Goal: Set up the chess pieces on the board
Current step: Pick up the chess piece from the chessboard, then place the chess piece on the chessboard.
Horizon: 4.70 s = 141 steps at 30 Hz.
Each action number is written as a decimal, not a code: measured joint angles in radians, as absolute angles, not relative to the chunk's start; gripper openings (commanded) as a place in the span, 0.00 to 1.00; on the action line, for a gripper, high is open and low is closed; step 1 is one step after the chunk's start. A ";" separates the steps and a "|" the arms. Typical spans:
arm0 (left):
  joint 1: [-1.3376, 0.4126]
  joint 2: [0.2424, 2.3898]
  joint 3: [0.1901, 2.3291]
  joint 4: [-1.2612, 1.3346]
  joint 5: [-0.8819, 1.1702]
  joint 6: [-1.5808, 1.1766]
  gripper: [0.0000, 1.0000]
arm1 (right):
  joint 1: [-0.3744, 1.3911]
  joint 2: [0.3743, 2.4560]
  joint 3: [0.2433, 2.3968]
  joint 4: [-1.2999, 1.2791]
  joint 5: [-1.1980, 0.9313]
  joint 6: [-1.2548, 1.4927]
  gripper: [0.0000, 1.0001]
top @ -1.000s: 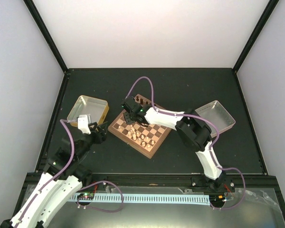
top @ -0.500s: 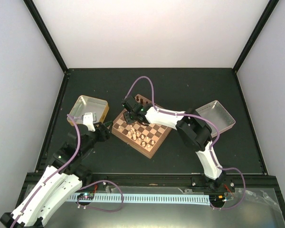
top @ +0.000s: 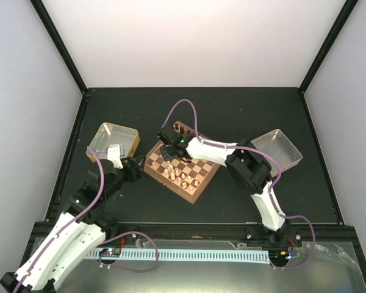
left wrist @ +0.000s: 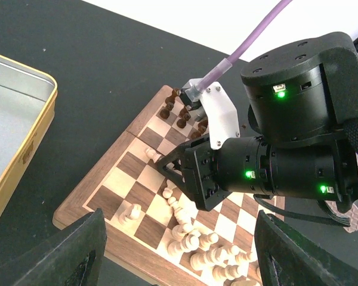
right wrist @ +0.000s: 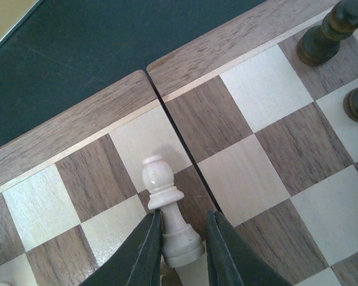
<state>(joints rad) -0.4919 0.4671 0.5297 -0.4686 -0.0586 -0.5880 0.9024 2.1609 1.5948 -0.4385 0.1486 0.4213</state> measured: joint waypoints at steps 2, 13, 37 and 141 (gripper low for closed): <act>-0.492 0.467 0.525 -0.465 -0.058 -0.588 0.70 | 0.902 2.161 1.595 -0.440 0.150 0.421 0.25; -0.490 0.489 0.523 -0.454 -0.044 -0.599 0.71 | 0.902 2.160 1.578 -0.397 0.147 0.364 0.07; -0.363 0.851 0.525 -0.104 0.325 -0.791 0.64 | 0.878 1.687 1.042 0.129 -0.110 0.197 0.07; -0.416 0.960 0.649 -0.191 0.152 -0.550 0.01 | 0.812 1.160 0.596 0.318 -0.176 0.935 0.07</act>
<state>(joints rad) -0.4160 0.9604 0.6487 -0.1913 0.1520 -0.5503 0.8120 1.1599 0.5961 0.3180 -0.1761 0.9348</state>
